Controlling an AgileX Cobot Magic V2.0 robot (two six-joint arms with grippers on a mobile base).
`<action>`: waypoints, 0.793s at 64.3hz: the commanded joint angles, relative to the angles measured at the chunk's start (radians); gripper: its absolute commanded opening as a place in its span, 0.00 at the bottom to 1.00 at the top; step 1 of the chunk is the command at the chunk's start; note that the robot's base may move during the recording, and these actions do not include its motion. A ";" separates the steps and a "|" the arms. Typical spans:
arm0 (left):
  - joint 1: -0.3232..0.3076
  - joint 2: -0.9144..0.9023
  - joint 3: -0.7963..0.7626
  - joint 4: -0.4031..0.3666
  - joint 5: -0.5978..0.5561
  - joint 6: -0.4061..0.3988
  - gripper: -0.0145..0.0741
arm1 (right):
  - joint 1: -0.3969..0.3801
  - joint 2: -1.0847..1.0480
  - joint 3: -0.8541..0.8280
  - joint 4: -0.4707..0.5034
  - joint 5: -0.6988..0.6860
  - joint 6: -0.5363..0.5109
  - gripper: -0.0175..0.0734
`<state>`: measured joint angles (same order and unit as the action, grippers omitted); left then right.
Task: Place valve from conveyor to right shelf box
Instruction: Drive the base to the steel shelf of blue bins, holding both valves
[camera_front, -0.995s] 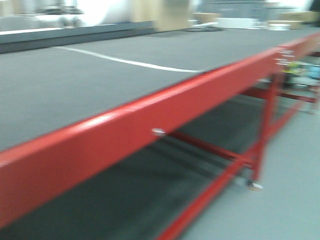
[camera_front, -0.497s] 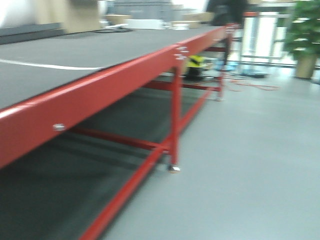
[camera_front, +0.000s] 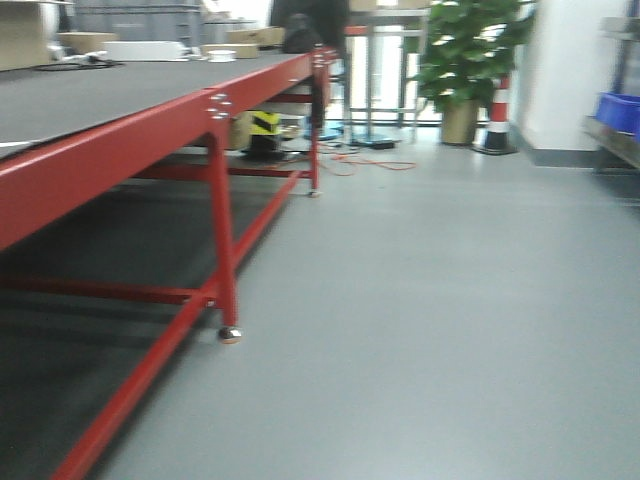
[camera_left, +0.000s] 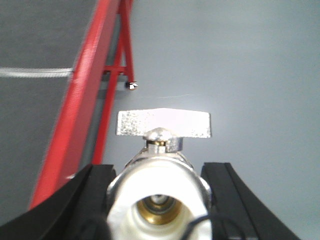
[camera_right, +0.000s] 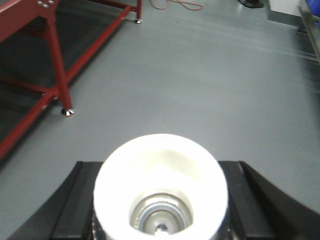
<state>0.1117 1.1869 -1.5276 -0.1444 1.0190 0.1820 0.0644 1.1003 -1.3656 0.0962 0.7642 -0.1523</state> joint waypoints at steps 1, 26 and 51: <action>-0.005 -0.012 -0.006 -0.012 -0.044 -0.006 0.04 | 0.000 -0.014 -0.011 -0.008 -0.077 -0.006 0.02; -0.005 -0.012 -0.006 -0.012 -0.044 -0.006 0.04 | 0.000 -0.014 -0.011 -0.008 -0.077 -0.006 0.02; -0.005 -0.012 -0.006 -0.012 -0.044 -0.006 0.04 | 0.000 -0.014 -0.011 -0.008 -0.077 -0.006 0.02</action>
<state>0.1117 1.1869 -1.5276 -0.1463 1.0190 0.1820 0.0644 1.0988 -1.3656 0.0962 0.7642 -0.1523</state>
